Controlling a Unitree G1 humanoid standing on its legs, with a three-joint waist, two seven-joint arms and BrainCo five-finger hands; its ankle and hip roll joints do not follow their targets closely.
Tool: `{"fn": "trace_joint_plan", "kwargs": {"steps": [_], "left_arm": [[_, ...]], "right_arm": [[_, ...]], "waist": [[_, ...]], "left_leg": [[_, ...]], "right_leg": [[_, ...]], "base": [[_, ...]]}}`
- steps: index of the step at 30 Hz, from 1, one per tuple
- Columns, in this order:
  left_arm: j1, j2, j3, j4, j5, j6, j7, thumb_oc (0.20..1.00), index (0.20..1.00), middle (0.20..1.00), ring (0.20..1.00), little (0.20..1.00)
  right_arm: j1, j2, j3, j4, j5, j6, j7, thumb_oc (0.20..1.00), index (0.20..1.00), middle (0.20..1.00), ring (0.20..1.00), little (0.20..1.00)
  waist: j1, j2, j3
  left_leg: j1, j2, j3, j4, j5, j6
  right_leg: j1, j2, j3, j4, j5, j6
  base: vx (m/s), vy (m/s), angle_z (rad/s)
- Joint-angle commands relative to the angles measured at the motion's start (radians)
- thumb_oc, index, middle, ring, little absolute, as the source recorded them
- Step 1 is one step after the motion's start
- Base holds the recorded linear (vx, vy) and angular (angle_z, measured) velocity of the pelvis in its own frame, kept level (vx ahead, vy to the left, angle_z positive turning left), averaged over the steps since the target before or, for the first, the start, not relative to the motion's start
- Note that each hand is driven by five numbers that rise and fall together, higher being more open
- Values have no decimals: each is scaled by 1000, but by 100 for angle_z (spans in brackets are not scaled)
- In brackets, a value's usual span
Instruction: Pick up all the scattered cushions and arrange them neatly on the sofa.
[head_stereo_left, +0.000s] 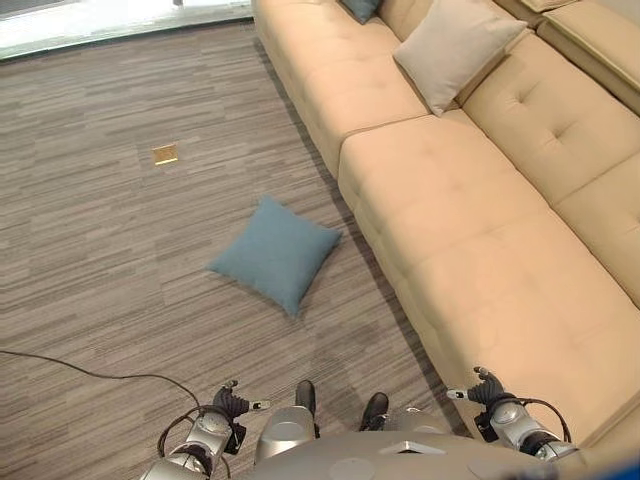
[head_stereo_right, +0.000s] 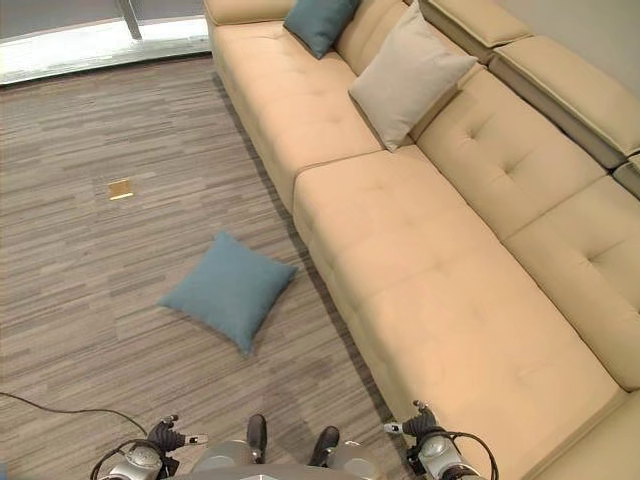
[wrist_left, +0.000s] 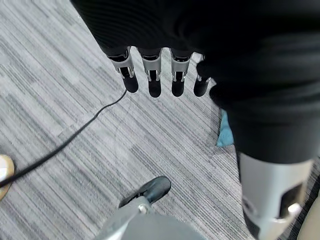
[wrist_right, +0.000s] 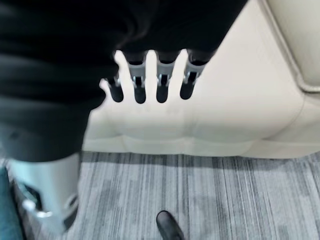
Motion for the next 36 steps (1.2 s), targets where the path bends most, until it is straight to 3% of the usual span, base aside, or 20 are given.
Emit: {"fn": "trace_joint_plan", "kwargs": {"steps": [1, 2, 5, 6, 8, 11, 13, 17, 20, 22, 23, 24, 28, 34, 36], "left_arm": [[-51, 34, 14, 26, 13, -12, -1, 1000, 1000, 1000, 1000, 1000], [-55, 39, 15, 27, 12, -12, 0, 1000, 1000, 1000, 1000, 1000], [-47, 41, 15, 28, 4, -20, -2, 1000, 1000, 1000, 1000, 1000], [-47, 41, 15, 28, 4, -20, -2, 1000, 1000, 1000, 1000, 1000], [-51, 30, -2, 34, 24, -23, -4, 1000, 1000, 1000, 1000, 1000], [-58, 14, -26, 15, 33, -24, -12, 1000, 1000, 1000, 1000, 1000], [-56, 5, -33, 10, 40, -22, -16, 1000, 1000, 1000, 1000, 1000], [-48, 2, -29, 3, 39, -19, -14, 1000, 1000, 1000, 1000, 1000], [-32, 2, -23, 7, 37, -11, -11, 1000, 1000, 1000, 1000, 1000], [-28, 3, -24, 12, 43, -7, -10, 1000, 1000, 1000, 1000, 1000], [-26, 3, -24, 13, 43, -8, -10, 1000, 1000, 1000, 1000, 1000], [-21, -1, -23, 21, 41, -9, -9, 1000, 1000, 1000, 1000, 1000], [-16, -12, -20, 34, 35, -9, -12, 1000, 1000, 1000, 1000, 1000], [-11, 1, -8, 35, 32, -7, -11, 1000, 1000, 1000, 1000, 1000], [-14, 8, 2, 31, 21, -8, -8, 1000, 1000, 1000, 1000, 1000]], "right_arm": [[-19, 1, 33, 6, -35, 9, -4, 1000, 1000, 1000, 1000, 1000], [-21, 3, 36, 7, -38, 9, -5, 1000, 1000, 1000, 1000, 1000], [-14, 0, 40, 11, -37, 6, -2, 1000, 1000, 1000, 1000, 1000], [-14, 0, 40, 11, -37, 6, -2, 1000, 1000, 1000, 1000, 1000], [10, -6, 24, 13, -23, 2, -1, 1000, 1000, 1000, 1000, 1000], [33, -24, 8, 19, -12, 5, -4, 1000, 1000, 1000, 1000, 1000], [29, -33, 7, 18, -13, 6, -4, 1000, 1000, 1000, 1000, 1000], [33, -37, 8, 13, -9, 8, 1, 1000, 1000, 1000, 1000, 1000], [37, -38, 4, 19, -11, 16, 3, 1000, 1000, 1000, 1000, 1000], [38, -38, 0, 22, -14, 15, -2, 1000, 1000, 1000, 1000, 1000], [37, -37, 2, 22, -15, 15, -1, 1000, 1000, 1000, 1000, 1000], [34, -38, 5, 24, -21, 12, -4, 1000, 1000, 1000, 1000, 1000], [31, -33, 9, 32, -34, 16, -1, 1000, 1000, 1000, 1000, 1000], [26, -15, 19, 33, -51, 19, 2, 1000, 1000, 1000, 1000, 1000], [13, -5, 22, 27, -50, 22, 5, 1000, 1000, 1000, 1000, 1000]], "waist": [[-6, -25, 8], [-5, -24, 16], [-25, -31, 19], [-26, -30, 20], [-54, -32, 19], [-74, -34, 14], [-78, -40, 15], [-85, -54, 6], [-92, -58, -18], [-90, -58, -24], [-88, -55, -24], [-76, -36, -21], [-59, -27, -18], [-46, -31, -35], [-37, -28, -29]], "left_leg": [[-32, -13, -78, 40, -78, -46], [-27, -14, -76, 40, -79, -41], [8, -52, -103, 24, -84, -32], [9, -51, -103, 24, -85, -32], [15, -66, -126, 46, -107, -41], [-25, -81, -129, 177, -155, -76], [-63, -78, -121, 342, -164, -100], [-79, -22, -62, 526, -174, -84], [-79, 45, -24, 434, -182, -74], [-73, 60, -28, 332, -186, -82], [-70, 56, -41, 280, -171, -89], [-78, 49, -97, 152, -90, -120], [-100, 40, -141, 104, -54, -120], [-58, 31, -105, 66, -55, -88], [-38, 18, -88, 48, -57, -69]], "right_leg": [[-49, -5, 163, -55, 91, 90], [-67, -4, 168, -25, 91, 90], [-121, 95, 232, -44, 86, 83], [-120, 95, 231, -44, 85, 83], [-92, 127, 303, -87, 77, 69], [-51, 122, 321, -123, 92, 58], [-21, 113, 326, -141, 99, 43], [1, 91, 324, -166, 103, 29], [18, 71, 306, -185, 95, 38], [26, 65, 296, -189, 88, 46], [31, 66, 297, -190, 86, 48], [45, 80, 303, -192, 71, 49], [61, 85, 327, -188, 63, 57], [46, 52, 359, -167, 77, 90], [16, 36, 363, -98, 80, 106]], "base": [[-38, 266, -6], [17, 245, -9], [144, 79, -15], [186, 21, 11], [158, -21, 62], [146, -61, 120], [107, -18, 28], [50, 1, 9], [100, 49, 18], [95, 69, 16], [146, 183, 4], [143, 204, -5], [111, 173, -15], [83, 206, -28], [28, 237, -58]]}}
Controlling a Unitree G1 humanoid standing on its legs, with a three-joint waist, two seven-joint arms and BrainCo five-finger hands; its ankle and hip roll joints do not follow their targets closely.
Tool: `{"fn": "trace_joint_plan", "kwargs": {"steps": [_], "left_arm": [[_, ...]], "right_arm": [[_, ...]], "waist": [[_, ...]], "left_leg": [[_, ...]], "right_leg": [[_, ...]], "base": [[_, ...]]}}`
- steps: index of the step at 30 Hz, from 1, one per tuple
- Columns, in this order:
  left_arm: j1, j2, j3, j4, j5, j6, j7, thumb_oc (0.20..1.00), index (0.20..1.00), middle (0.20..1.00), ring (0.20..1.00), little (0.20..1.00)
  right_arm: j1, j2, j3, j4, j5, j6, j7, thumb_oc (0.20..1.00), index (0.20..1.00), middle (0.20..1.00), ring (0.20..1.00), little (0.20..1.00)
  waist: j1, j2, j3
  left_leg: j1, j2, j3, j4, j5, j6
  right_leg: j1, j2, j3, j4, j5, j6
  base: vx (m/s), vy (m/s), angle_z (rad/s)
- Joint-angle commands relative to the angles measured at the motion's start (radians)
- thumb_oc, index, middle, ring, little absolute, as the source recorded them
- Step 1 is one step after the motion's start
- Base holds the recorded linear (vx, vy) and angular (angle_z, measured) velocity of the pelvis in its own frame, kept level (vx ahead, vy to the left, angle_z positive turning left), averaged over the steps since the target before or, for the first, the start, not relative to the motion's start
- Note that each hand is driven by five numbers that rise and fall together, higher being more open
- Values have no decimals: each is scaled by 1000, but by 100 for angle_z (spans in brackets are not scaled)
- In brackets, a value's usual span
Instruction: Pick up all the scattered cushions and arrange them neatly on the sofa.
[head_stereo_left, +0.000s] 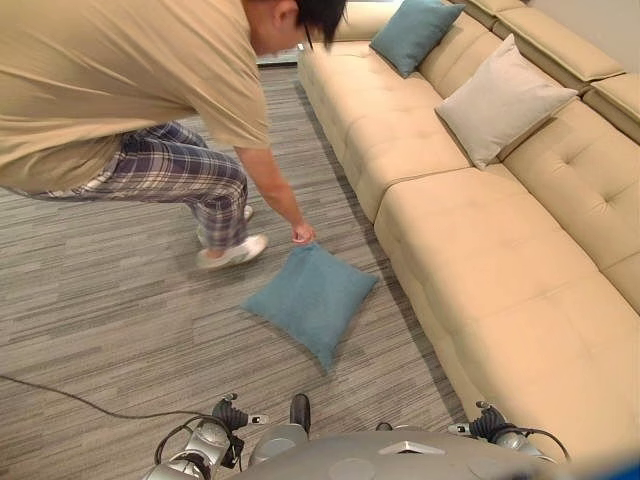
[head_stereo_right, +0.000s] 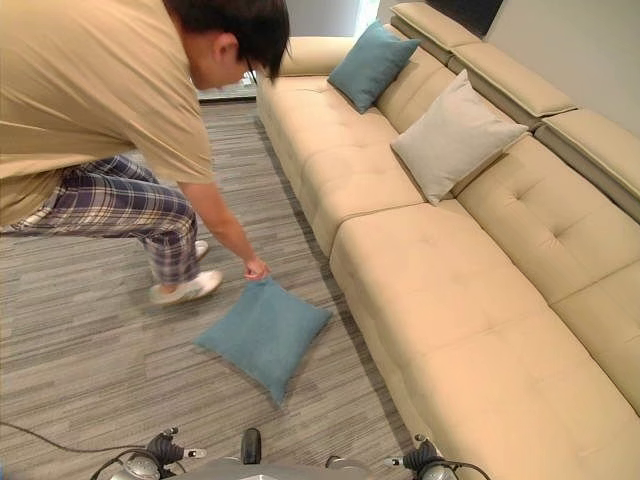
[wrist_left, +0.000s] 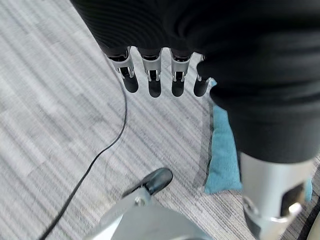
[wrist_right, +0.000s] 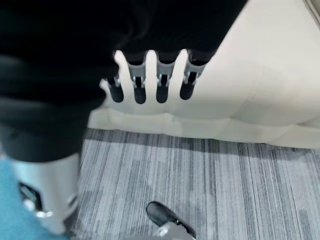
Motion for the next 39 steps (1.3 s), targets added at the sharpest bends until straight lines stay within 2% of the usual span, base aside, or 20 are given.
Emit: {"fn": "trace_joint_plan", "kwargs": {"steps": [1, 2, 3, 4, 6, 7, 11, 19, 21, 24, 26, 28, 29, 30, 32, 34, 36, 39], "left_arm": [[-31, 15, 32, 1, -20, -8, 16, 1000, 1000, 1000, 1000, 1000], [-31, 15, 32, 1, -20, -8, 16, 1000, 1000, 1000, 1000, 1000], [-35, 17, 30, 2, -25, -11, 18, 1000, 1000, 1000, 1000, 1000], [-31, 18, 30, 4, -27, -12, 16, 1000, 1000, 1000, 1000, 1000], [-34, 17, 31, 9, -33, -17, 11, 1000, 1000, 1000, 1000, 1000], [-23, 11, 37, 11, -29, -16, 13, 1000, 1000, 1000, 1000, 1000], [-18, -5, 32, 11, -21, -18, 6, 1000, 1000, 1000, 1000, 1000], [-9, -18, 20, 12, 8, -6, -8, 1000, 1000, 1000, 1000, 1000], [-11, -18, 18, 14, 4, -6, -6, 1000, 1000, 1000, 1000, 1000], [-22, -14, 12, 8, 1, -7, -8, 1000, 1000, 1000, 1000, 1000], [-34, -16, 11, -2, -12, -9, -4, 1000, 1000, 1000, 1000, 1000], [-39, -19, 9, -8, -26, -13, -1, 1000, 1000, 1000, 1000, 1000], [-39, -19, 9, -8, -26, -13, -1, 1000, 1000, 1000, 1000, 1000], [-35, -17, 11, -3, -31, -10, 6, 1000, 1000, 1000, 1000, 1000], [-35, -20, 12, 0, -41, -12, 11, 1000, 1000, 1000, 1000, 1000], [-36, -22, 14, 7, -44, -13, 11, 1000, 1000, 1000, 1000, 1000], [-33, -23, 19, 11, -39, -10, 9, 1000, 1000, 1000, 1000, 1000], [-30, -18, 28, 16, -38, -12, 7, 1000, 1000, 1000, 1000, 1000]], "right_arm": [[-60, -28, 24, -5, -7, 4, 0, 1000, 1000, 1000, 1000, 1000], [-60, -28, 24, -5, -7, 4, 0, 1000, 1000, 1000, 1000, 1000], [-65, -24, 27, -9, -5, 1, -1, 1000, 1000, 1000, 1000, 1000], [-63, -28, 25, -10, -6, -2, -1, 1000, 1000, 1000, 1000, 1000], [-58, -29, 23, -3, -7, -1, 3, 1000, 1000, 1000, 1000, 1000], [-48, -32, 23, 8, -21, 6, 3, 1000, 1000, 1000, 1000, 1000], [-37, -40, 11, 21, -13, 6, 0, 1000, 1000, 1000, 1000, 1000], [-17, -45, 6, 35, -15, 9, 3, 1000, 1000, 1000, 1000, 1000], [-15, -44, 4, 29, -11, 8, 4, 1000, 1000, 1000, 1000, 1000], [-17, -47, 2, 30, -2, 7, 3, 1000, 1000, 1000, 1000, 1000], [-24, -55, -1, 26, 7, 4, -3, 1000, 1000, 1000, 1000, 1000], [-29, -61, -1, 26, 9, 4, -4, 1000, 1000, 1000, 1000, 1000], [-29, -61, -1, 26, 9, 4, -4, 1000, 1000, 1000, 1000, 1000], [-34, -68, 6, 21, 3, 6, -6, 1000, 1000, 1000, 1000, 1000], [-40, -71, 8, 15, 0, 6, -10, 1000, 1000, 1000, 1000, 1000], [-41, -74, 9, 14, -5, 6, -8, 1000, 1000, 1000, 1000, 1000], [-43, -69, 10, 16, -11, 5, -10, 1000, 1000, 1000, 1000, 1000], [-44, -58, 15, 18, -20, 4, -6, 1000, 1000, 1000, 1000, 1000]], "waist": [[19, 3, 41], [20, 3, 41], [20, 8, 45], [20, 7, 41], [25, 8, 38], [16, -1, 26], [14, 2, -2], [5, 4, -28], [-4, 1, -21], [-10, -15, -4], [-2, -22, 16], [6, -24, 27], [6, -24, 27], [18, -24, 23], [31, -8, 26], [34, 9, 24], [36, 13, 16], [46, 9, 6]], "left_leg": [[-22, 41, -40, 101, -123, -43], [-22, 41, -40, 101, -123, -43], [-1, 38, -29, 92, -128, -38], [17, 28, -12, 82, -133, -38], [25, 24, 9, 84, -142, -42], [31, 19, 15, 79, -141, -44], [57, 20, 22, 55, -142, -52], [116, 34, 26, 46, -166, -62], [95, 42, 27, 86, -173, -72], [30, 56, 35, 210, -190, -86], [-40, 60, 18, 357, -159, -100], [-86, 62, -2, 377, -143, -103], [-86, 62, -2, 377, -143, -103], [-115, 105, -4, 254, -116, -103], [-142, 114, -46, 176, -59, -117], [-150, 118, -64, 124, -32, -127], [-126, 112, -68, 114, -36, -120], [-114, 77, -94, 143, -66, -100]], "right_leg": [[-127, 55, 30, 128, 70, 17], [-127, 55, 30, 130, 69, 17], [-151, 57, 4, 159, 69, 13], [-158, 63, -42, 120, 74, 2], [-143, 42, -140, 49, 74, -6], [-125, 60, -109, 22, 87, -3], [-80, 77, -99, -42, 103, -1], [5, 97, -81, -99, 86, -12], [1, 102, -70, -97, 81, -20], [-6, 96, -72, -90, 74, -35], [-1, 95, -69, -85, 72, -52], [4, 92, -64, -89, 70, -53], [4, 92, -64, -89, 70, -53], [12, 83, -58, -89, 56, -38], [27, 94, -41, -90, 35, -37], [46, 95, -22, -83, 11, -32], [50, 85, -7, -72, 8, -25], [41, 58, 19, -34, 5, -10]], "base": [[13, 179, -47], [39, 178, -73], [79, 85, -32], [94, 83, -40], [89, -23, -57], [107, -91, -43], [109, -65, -8], [109, -64, -2], [4, -103, -1], [-43, -84, 12], [-11, -64, 28], [16, 4, -17], [157, 84, -41], [200, 120, -19], [184, 139, 6], [207, 223, -14], [187, 250, -59], [163, 236, -71]]}}
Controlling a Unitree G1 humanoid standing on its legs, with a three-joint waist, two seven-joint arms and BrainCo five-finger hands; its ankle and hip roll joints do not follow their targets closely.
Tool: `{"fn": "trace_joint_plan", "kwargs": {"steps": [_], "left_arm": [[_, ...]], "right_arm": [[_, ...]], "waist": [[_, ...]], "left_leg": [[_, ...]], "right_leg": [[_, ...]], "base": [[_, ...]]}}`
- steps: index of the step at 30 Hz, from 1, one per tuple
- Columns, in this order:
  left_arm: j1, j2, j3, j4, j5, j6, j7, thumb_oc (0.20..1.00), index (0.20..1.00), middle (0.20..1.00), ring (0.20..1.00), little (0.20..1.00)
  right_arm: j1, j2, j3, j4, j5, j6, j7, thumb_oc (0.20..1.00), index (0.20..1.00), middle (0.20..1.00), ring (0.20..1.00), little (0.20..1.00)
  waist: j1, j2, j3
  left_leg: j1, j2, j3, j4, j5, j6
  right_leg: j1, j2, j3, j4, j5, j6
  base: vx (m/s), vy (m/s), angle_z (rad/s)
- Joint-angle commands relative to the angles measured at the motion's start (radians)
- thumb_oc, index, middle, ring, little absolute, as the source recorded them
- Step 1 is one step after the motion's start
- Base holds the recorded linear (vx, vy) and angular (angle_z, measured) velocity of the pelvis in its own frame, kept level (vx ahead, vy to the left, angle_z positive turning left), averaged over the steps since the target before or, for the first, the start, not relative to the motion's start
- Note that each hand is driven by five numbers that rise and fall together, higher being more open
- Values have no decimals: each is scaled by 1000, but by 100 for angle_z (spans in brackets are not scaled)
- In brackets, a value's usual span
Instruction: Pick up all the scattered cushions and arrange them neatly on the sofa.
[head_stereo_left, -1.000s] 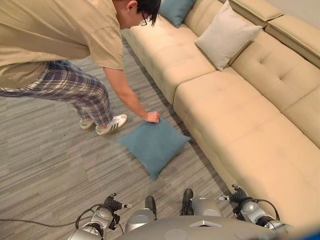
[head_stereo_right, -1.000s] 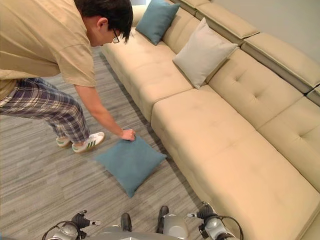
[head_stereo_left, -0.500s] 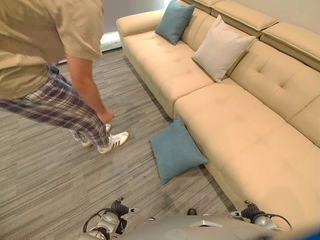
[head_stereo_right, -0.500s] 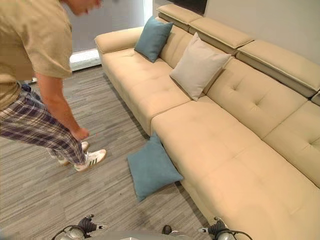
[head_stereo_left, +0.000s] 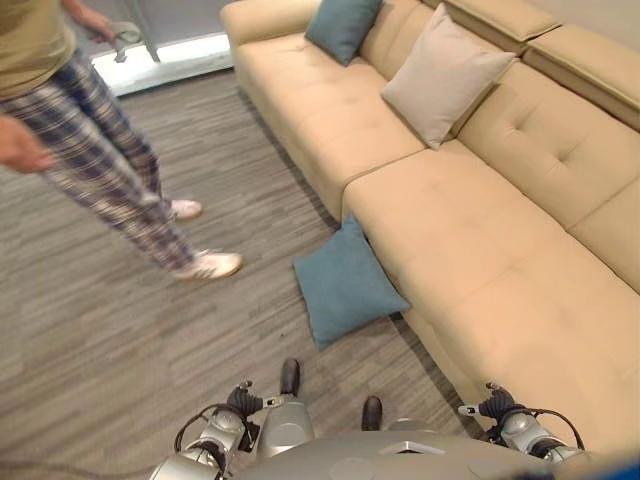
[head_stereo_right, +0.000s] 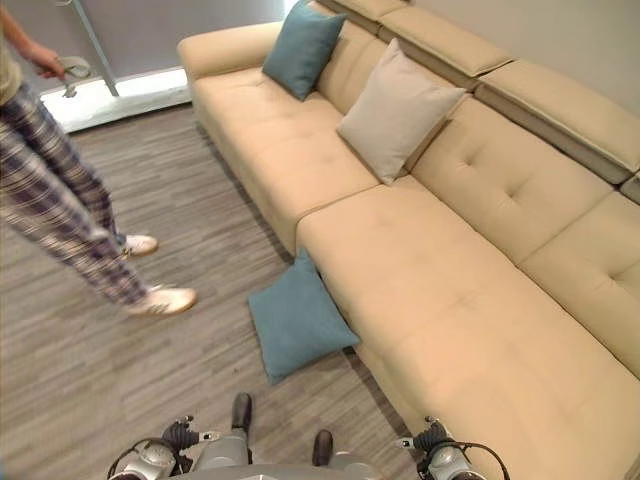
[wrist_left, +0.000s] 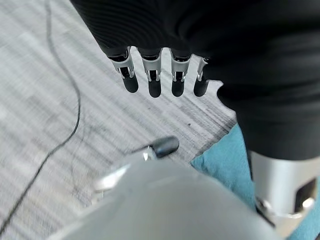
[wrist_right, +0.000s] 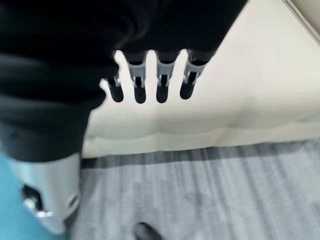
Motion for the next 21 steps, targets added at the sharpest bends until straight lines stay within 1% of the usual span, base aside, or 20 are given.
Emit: {"fn": "trace_joint_plan", "kwargs": {"steps": [1, 2, 3, 4, 5, 6, 7, 8, 10, 11, 12, 13, 15, 16, 18, 19, 20, 21], "left_arm": [[-14, 49, 11, 13, 2, -13, 9, 1000, 1000, 1000, 1000, 1000], [-17, 59, 17, 12, 3, -12, 11, 1000, 1000, 1000, 1000, 1000], [-25, 71, 19, 3, -1, -14, 15, 1000, 1000, 1000, 1000, 1000], [-27, 76, 20, -1, -2, -14, 16, 1000, 1000, 1000, 1000, 1000], [-25, 82, 17, -2, 0, -14, 18, 1000, 1000, 1000, 1000, 1000], [-24, 84, 19, -1, 0, -13, 20, 1000, 1000, 1000, 1000, 1000], [-24, 84, 18, -1, 0, -13, 20, 1000, 1000, 1000, 1000, 1000], [-24, 85, 12, -1, 1, -17, 19, 1000, 1000, 1000, 1000, 1000], [-27, 83, 2, 0, 10, -19, 17, 1000, 1000, 1000, 1000, 1000], [-29, 81, -1, 3, 15, -19, 16, 1000, 1000, 1000, 1000, 1000], [-28, 79, -1, 5, 18, -19, 16, 1000, 1000, 1000, 1000, 1000], [-33, 76, -8, 6, 21, -20, 14, 1000, 1000, 1000, 1000, 1000], [-35, 73, -10, 9, 29, -20, 12, 1000, 1000, 1000, 1000, 1000], [-34, 71, -13, 12, 36, -18, 11, 1000, 1000, 1000, 1000, 1000], [-38, 68, -21, 8, 42, -18, 8, 1000, 1000, 1000, 1000, 1000], [-38, 66, -27, 7, 45, -19, 6, 1000, 1000, 1000, 1000, 1000], [-44, 64, -36, 7, 48, -20, 5, 1000, 1000, 1000, 1000, 1000], [-51, 63, -47, 0, 56, -19, 3, 1000, 1000, 1000, 1000, 1000]], "right_arm": [[1, 10, 26, 4, -24, 1, -5, 1000, 1000, 1000, 1000, 1000], [-5, 18, 27, 0, -25, 2, -4, 1000, 1000, 1000, 1000, 1000], [-13, 21, 27, -11, -19, 2, -4, 1000, 1000, 1000, 1000, 1000], [-18, 25, 29, -15, -15, 1, -4, 1000, 1000, 1000, 1000, 1000], [-19, 27, 31, -23, -11, -1, -2, 1000, 1000, 1000, 1000, 1000], [-19, 27, 33, -25, -11, 0, -1, 1000, 1000, 1000, 1000, 1000], [-19, 27, 33, -25, -11, 0, -1, 1000, 1000, 1000, 1000, 1000], [-21, 23, 36, -38, -7, -5, -8, 1000, 1000, 1000, 1000, 1000], [-19, 19, 34, -39, 2, -6, -11, 1000, 1000, 1000, 1000, 1000], [-19, 18, 35, -38, 3, -6, -11, 1000, 1000, 1000, 1000, 1000], [-18, 20, 34, -38, 2, -7, -13, 1000, 1000, 1000, 1000, 1000], [-17, 19, 31, -38, 7, -5, -12, 1000, 1000, 1000, 1000, 1000], [-14, 18, 28, -37, 7, -3, -14, 1000, 1000, 1000, 1000, 1000], [-7, 19, 27, -33, 6, -2, -12, 1000, 1000, 1000, 1000, 1000], [4, 15, 19, -31, 8, -2, -12, 1000, 1000, 1000, 1000, 1000], [9, 12, 15, -30, 9, -3, -11, 1000, 1000, 1000, 1000, 1000], [13, 8, 7, -30, 16, -5, -10, 1000, 1000, 1000, 1000, 1000], [22, -4, -3, -26, 22, -4, -12, 1000, 1000, 1000, 1000, 1000]], "waist": [[5, -76, -17], [9, -73, -18], [10, -64, -5], [8, -61, -2], [2, -58, 0], [0, -54, 2], [1, -54, 2], [-19, -39, 6], [-32, -36, 10], [-35, -37, 10], [-37, -38, 11], [-50, -46, 14], [-56, -50, 14], [-57, -56, 9], [-69, -60, -2], [-76, -61, -4], [-90, -67, -5], [-98, -81, 0]], "left_leg": [[-43, -83, 15, 113, -102, 48], [-25, -96, 35, 103, -111, 67], [-7, -106, 45, 93, -113, 85], [9, -111, 44, 78, -110, 91], [26, -120, 37, 55, -104, 96], [42, -124, 31, 35, -101, 101], [43, -124, 31, 35, -101, 101], [68, -137, 14, 3, -95, 107], [77, -148, 6, 1, -98, 109], [84, -152, 6, -2, -104, 108], [94, -155, 9, -4, -114, 107], [96, -168, 2, 1, -123, 107], [101, -170, -1, 7, -132, 105], [107, -173, 7, 8, -145, 104], [107, -172, 4, 26, -166, 97], [106, -171, 2, 45, -178, 95], [99, -174, 0, 80, -193, 91], [65, -188, 0, 195, -221, 73]], "right_leg": [[-15, -102, 36, 133, -77, 135], [-46, -125, 35, 201, -71, 154], [-96, -144, 38, 304, -58, 163], [-121, -144, 42, 348, -39, 161], [-140, -133, 53, 371, -20, 152], [-158, -127, 63, 390, -13, 150], [-158, -127, 63, 390, -13, 150], [-202, -81, 93, 391, -23, 135], [-214, -55, 110, 359, -33, 133], [-210, -53, 107, 334, -31, 134], [-214, -56, 95, 295, -16, 140], [-220, -54, 97, 214, 9, 143], [-214, -48, 100, 193, 19, 152], [-196, -61, 80, 166, 27, 152], [-186, -48, 89, 169, 19, 145], [-180, -44, 96, 166, 16, 142], [-172, -35, 125, 162, 12, 136], [-148, -24, 163, 153, 2, 119]], "base": [[161, 330, -37], [129, 410, -66], [124, 400, -65], [112, 297, -66], [107, 179, -20], [72, 109, 7], [123, 159, 18], [130, 146, 20], [140, 107, 10], [127, 17, 20], [186, -22, 29], [180, -32, 14], [162, -56, 21], [185, -121, 27], [167, -125, 18], [117, -97, 28], [140, -126, 28], [114, -131, 52]]}}
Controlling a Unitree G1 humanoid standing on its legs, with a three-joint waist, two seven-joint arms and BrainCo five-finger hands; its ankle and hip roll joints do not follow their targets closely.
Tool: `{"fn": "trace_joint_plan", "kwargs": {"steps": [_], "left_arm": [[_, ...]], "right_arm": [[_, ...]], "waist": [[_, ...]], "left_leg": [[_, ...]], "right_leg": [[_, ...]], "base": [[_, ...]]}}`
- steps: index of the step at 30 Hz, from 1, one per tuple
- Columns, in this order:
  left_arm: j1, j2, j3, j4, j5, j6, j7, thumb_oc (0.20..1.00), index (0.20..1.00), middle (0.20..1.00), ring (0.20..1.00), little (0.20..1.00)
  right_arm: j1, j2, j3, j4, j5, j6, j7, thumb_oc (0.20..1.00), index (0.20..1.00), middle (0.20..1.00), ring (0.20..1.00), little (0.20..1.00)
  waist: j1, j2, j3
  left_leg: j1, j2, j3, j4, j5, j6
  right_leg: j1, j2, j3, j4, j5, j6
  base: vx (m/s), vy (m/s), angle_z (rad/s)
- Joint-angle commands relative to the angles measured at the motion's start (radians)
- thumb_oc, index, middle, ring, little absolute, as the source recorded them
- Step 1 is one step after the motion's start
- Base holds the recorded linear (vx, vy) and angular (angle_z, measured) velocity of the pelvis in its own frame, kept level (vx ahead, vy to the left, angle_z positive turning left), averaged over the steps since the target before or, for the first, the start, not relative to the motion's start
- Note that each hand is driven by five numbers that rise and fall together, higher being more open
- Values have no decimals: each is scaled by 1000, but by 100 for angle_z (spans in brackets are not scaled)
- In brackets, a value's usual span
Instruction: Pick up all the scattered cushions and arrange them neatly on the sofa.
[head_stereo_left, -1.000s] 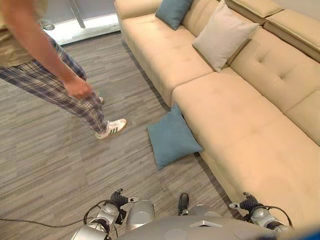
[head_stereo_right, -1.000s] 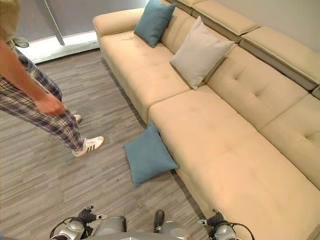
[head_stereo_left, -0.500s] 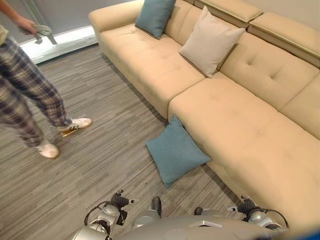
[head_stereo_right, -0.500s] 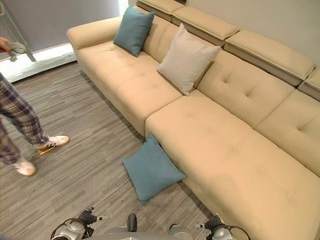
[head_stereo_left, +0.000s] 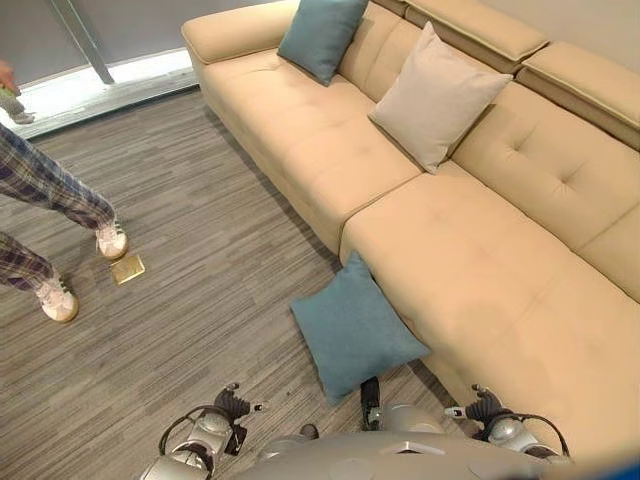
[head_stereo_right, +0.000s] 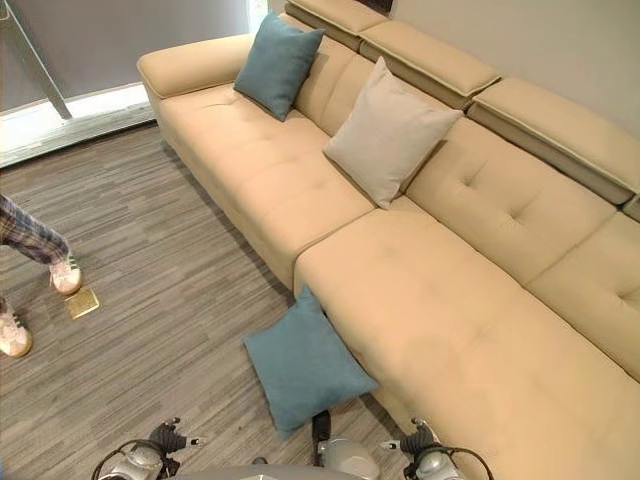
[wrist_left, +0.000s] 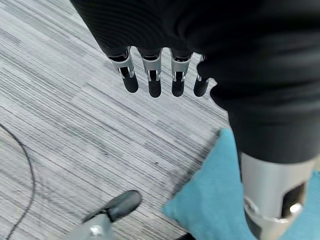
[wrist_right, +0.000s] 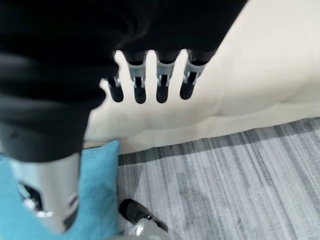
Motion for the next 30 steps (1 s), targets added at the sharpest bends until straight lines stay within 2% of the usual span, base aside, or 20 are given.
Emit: {"fn": "trace_joint_plan", "kwargs": {"steps": [1, 3, 4, 7, 8, 10, 12, 14, 15, 16, 19, 21, 23, 25, 28, 30], "left_arm": [[-30, 14, -32, -6, 40, -13, 5, 1000, 1000, 1000, 1000, 1000], [-33, 8, -34, -9, 33, -13, 5, 1000, 1000, 1000, 1000, 1000], [-33, 0, -37, -14, 24, -12, 8, 1000, 1000, 1000, 1000, 1000], [-29, -6, -39, -9, 16, -12, 12, 1000, 1000, 1000, 1000, 1000], [-30, -5, -41, 2, 27, -8, 9, 1000, 1000, 1000, 1000, 1000], [-26, 2, -40, 3, 31, -10, 9, 1000, 1000, 1000, 1000, 1000], [-26, 12, -22, 0, 22, -10, 14, 1000, 1000, 1000, 1000, 1000], [-23, 20, -13, 3, 18, -11, 17, 1000, 1000, 1000, 1000, 1000], [-22, 23, -11, 5, 16, -11, 17, 1000, 1000, 1000, 1000, 1000], [-18, 28, 1, 5, 5, -10, 18, 1000, 1000, 1000, 1000, 1000], [0, 30, 22, 14, -3, -9, 17, 1000, 1000, 1000, 1000, 1000], [22, 24, 34, 25, 1, -6, 14, 1000, 1000, 1000, 1000, 1000], [24, 20, 37, 25, -3, -7, 14, 1000, 1000, 1000, 1000, 1000], [12, 16, 24, 23, -10, -11, 17, 1000, 1000, 1000, 1000, 1000], [-13, 11, 9, 13, -11, -9, 15, 1000, 1000, 1000, 1000, 1000], [-17, 2, 11, 11, -26, -12, 14, 1000, 1000, 1000, 1000, 1000]], "right_arm": [[-24, -52, 16, 25, 35, -3, -12, 1000, 1000, 1000, 1000, 1000], [-27, -57, 15, 26, 37, 0, -13, 1000, 1000, 1000, 1000, 1000], [-29, -62, 17, 26, 35, 2, -18, 1000, 1000, 1000, 1000, 1000], [-32, -69, 24, 22, 28, 2, -20, 1000, 1000, 1000, 1000, 1000], [-29, -60, 24, 27, 19, 7, -12, 1000, 1000, 1000, 1000, 1000], [-32, -54, 29, 23, 16, 8, -13, 1000, 1000, 1000, 1000, 1000], [-52, -41, 41, 17, 6, 6, -15, 1000, 1000, 1000, 1000, 1000], [-65, -32, 50, 13, -5, 7, -15, 1000, 1000, 1000, 1000, 1000], [-69, -31, 53, 10, -10, 5, -18, 1000, 1000, 1000, 1000, 1000], [-74, -30, 63, 4, -17, 0, -20, 1000, 1000, 1000, 1000, 1000], [-74, -29, 71, 7, -21, -8, -19, 1000, 1000, 1000, 1000, 1000], [-73, -35, 69, 9, -26, -11, -22, 1000, 1000, 1000, 1000, 1000], [-76, -39, 69, 7, -32, -7, -28, 1000, 1000, 1000, 1000, 1000], [-69, -40, 58, 6, -15, -10, -28, 1000, 1000, 1000, 1000, 1000], [-60, -45, 39, 15, 20, -8, -31, 1000, 1000, 1000, 1000, 1000], [-63, -49, 34, 23, 33, -12, -31, 1000, 1000, 1000, 1000, 1000]], "waist": [[-31, -52, -1], [-27, -54, 1], [-21, -63, -3], [-15, -57, -15], [-37, -46, -33], [-42, -45, -34], [-34, -37, -13], [-22, -29, 12], [-13, -25, 19], [15, -14, 22], [37, -13, 3], [74, -19, -39], [80, -13, -45], [57, -11, -36], [39, -29, -11], [45, -40, 0]], "left_leg": [[-200, -79, -18, 301, -21, -40], [-218, -82, -33, 331, -20, -43], [-246, -73, -61, 330, -39, -41], [-230, -61, -142, 253, -47, -34], [-189, -47, -142, 175, -31, -27], [-177, -53, -129, 153, -27, -17], [-169, -55, -87, 130, -22, 6], [-156, -46, -48, 118, -15, 15], [-155, -41, -33, 114, -10, 19], [-159, -32, 5, 99, 5, 22], [-151, -34, 34, 65, 24, 19], [-153, -35, 99, 30, 40, 11], [-148, -27, 116, 16, 47, 8], [-146, -29, 113, 32, 41, -1], [-219, -30, 91, 181, 8, -28], [-241, -49, 34, 251, -22, -34]], "right_leg": [[34, -21, 138, 101, -110, 73], [40, -22, 146, 96, -112, 69], [46, -27, 167, 85, -110, 72], [35, -23, 203, 85, -110, 81], [17, -26, 213, 85, -104, 93], [-6, -34, 230, 90, -87, 106], [-58, -53, 228, 123, -65, 133], [-100, -71, 180, 160, -50, 139], [-109, -81, 135, 167, -56, 134], [-96, -105, -4, 187, -96, 102], [-30, -100, -93, 203, -139, 92], [77, -111, -164, 127, -159, 100], [76, -111, -163, 111, -151, 109], [85, -84, -104, 74, -150, 102], [91, -72, -68, 30, -132, 86], [98, -72, -45, 16, -122, 76]], "base": [[85, -87, 80], [33, 5, 23], [61, 57, -63], [64, 124, -56], [35, 265, -95], [-46, 281, -79], [-155, 248, -99], [-152, 171, -125], [-212, 229, -140], [-183, 195, -139], [-102, 94, -99], [-77, -30, -66], [-55, -64, -116], [-97, -92, -26], [-115, -56, 91], [-61, 26, 44]]}}
